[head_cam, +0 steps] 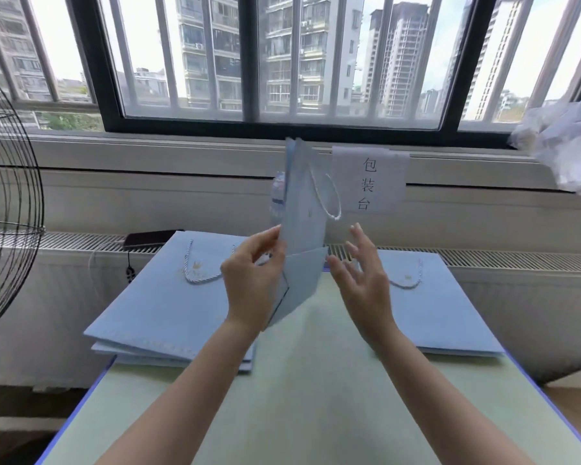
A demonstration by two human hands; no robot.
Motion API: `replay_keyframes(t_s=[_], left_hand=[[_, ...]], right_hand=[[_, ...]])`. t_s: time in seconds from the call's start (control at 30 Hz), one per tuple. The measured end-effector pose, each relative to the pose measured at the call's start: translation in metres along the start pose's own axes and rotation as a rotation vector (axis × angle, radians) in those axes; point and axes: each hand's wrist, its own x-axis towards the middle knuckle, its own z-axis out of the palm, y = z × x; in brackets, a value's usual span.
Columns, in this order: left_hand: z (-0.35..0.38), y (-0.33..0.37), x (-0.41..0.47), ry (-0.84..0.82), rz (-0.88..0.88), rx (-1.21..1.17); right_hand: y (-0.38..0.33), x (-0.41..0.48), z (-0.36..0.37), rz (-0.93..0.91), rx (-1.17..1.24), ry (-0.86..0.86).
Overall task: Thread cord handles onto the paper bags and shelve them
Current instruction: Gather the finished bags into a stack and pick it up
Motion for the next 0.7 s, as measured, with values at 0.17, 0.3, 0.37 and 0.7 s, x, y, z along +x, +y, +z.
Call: replay_keyframes(t_s=[0.17,0.3,0.37,0.7], left_hand=[[0.028,-0.010,-0.014,-0.280,0.419,0.194],[0.025,-0.039,-0.022,-0.442,0.359,0.290],[0.025,-0.055,-0.024,-0.381,0.303,0.397],[0.089,-0.068,-0.029,-0.308,-0.256,0.321]], right_hand=[[-0.016,0.008,0.023,0.138,0.333,-0.010],[-0.002,0.015,0.006,0.145,0.162,0.187],[0.005,0.018,-0.007,0.144,0.125,0.248],[0.066,0.046,-0.110,0.307,-0.079,0.447]])
